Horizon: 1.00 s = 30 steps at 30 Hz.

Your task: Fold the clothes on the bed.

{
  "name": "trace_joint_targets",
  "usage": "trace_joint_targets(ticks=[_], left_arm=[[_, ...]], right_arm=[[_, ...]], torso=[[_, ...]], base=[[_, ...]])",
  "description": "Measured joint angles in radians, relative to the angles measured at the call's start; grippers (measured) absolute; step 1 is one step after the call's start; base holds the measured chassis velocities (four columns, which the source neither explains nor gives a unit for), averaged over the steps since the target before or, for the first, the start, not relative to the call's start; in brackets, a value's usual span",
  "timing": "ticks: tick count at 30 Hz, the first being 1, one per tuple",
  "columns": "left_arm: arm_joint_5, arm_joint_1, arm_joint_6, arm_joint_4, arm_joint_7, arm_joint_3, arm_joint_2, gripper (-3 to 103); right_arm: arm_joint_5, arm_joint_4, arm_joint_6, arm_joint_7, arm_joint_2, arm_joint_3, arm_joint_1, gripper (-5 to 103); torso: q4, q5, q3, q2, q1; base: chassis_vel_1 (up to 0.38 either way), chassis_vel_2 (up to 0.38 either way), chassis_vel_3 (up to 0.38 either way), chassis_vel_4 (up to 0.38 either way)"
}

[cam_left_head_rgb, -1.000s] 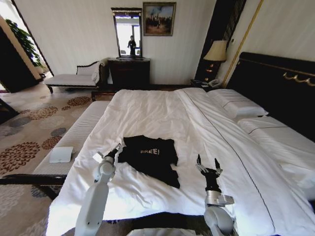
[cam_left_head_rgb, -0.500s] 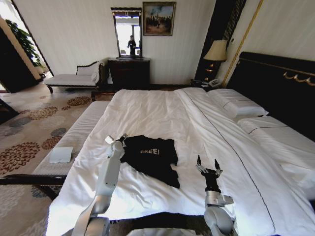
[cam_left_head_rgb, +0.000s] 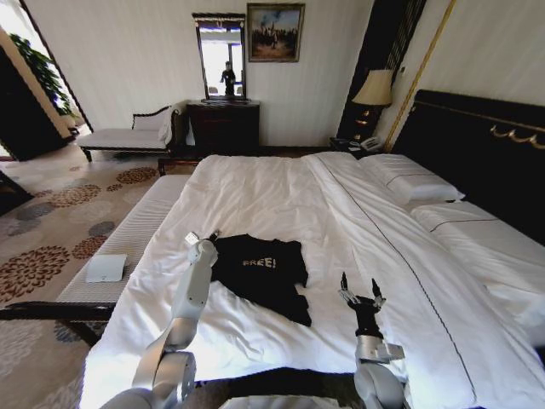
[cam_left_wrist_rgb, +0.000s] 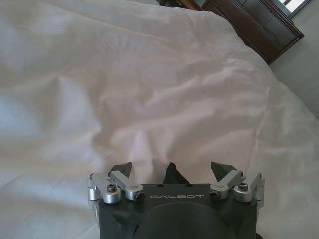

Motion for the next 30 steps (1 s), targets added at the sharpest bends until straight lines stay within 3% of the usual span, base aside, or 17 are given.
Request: trace_joint_targets(ticks=[2, 4, 6, 7, 10, 14, 19, 24, 30], left_arm=[[0.0, -0.001, -0.001, 0.004, 0.001, 0.001, -0.001, 89], [0.0, -0.002, -0.001, 0.006, 0.001, 0.004, -0.001, 79], [0.0, -0.001, -0.001, 0.006, 0.001, 0.006, -0.002, 79], [0.0, -0.001, -0.001, 0.006, 0.001, 0.008, -0.002, 68], [0.0, 0.002, -0.001, 0.006, 0.001, 0.01, -0.003, 63], [-0.001, 0.013, 0.002, -0.007, 0.001, 0.015, -0.002, 41], [-0.002, 0.026, 0.003, -0.011, 0.003, 0.018, -0.001, 30], [-0.002, 0.056, 0.009, -0.044, 0.011, 0.027, 0.002, 4], [-0.011, 0.094, 0.013, -0.098, 0.012, 0.029, 0.01, 0]], right_arm=[[-0.002, 0.0, 0.001, 0.0, 0.0, 0.001, -0.001, 100], [-0.005, 0.001, 0.003, -0.001, 0.002, 0.001, -0.004, 100], [-0.006, 0.002, 0.004, -0.001, 0.003, 0.001, -0.005, 100], [-0.007, 0.002, 0.005, -0.001, 0.004, 0.0, -0.006, 100], [-0.009, 0.002, 0.006, -0.001, 0.006, -0.001, -0.006, 100], [-0.014, -0.001, 0.006, -0.002, 0.009, -0.004, -0.003, 100], [-0.019, -0.006, 0.008, -0.002, 0.011, -0.007, -0.002, 100], [-0.021, -0.01, 0.01, -0.002, 0.011, -0.006, -0.002, 100], [-0.021, -0.015, 0.013, -0.002, 0.012, -0.006, -0.002, 100]], torso=[[0.0, 0.0, 0.0, 0.0, 0.0], [0.0, 0.0, 0.0, 0.0, 0.0], [0.0, 0.0, 0.0, 0.0, 0.0], [0.0, 0.0, 0.0, 0.0, 0.0], [0.0, 0.0, 0.0, 0.0, 0.0], [0.0, 0.0, 0.0, 0.0, 0.0], [0.0, 0.0, 0.0, 0.0, 0.0], [-0.0001, 0.0, 0.0, 0.0, 0.0], [-0.0002, 0.0, 0.0, 0.0, 0.0]], base=[[0.0, 0.0, 0.0, 0.0], [0.0, 0.0, 0.0, 0.0], [0.0, 0.0, 0.0, 0.0], [0.0, 0.0, 0.0, 0.0], [0.0, 0.0, 0.0, 0.0], [0.0, 0.0, 0.0, 0.0], [0.0, 0.0, 0.0, 0.0], [0.0, 0.0, 0.0, 0.0], [0.0, 0.0, 0.0, 0.0]])
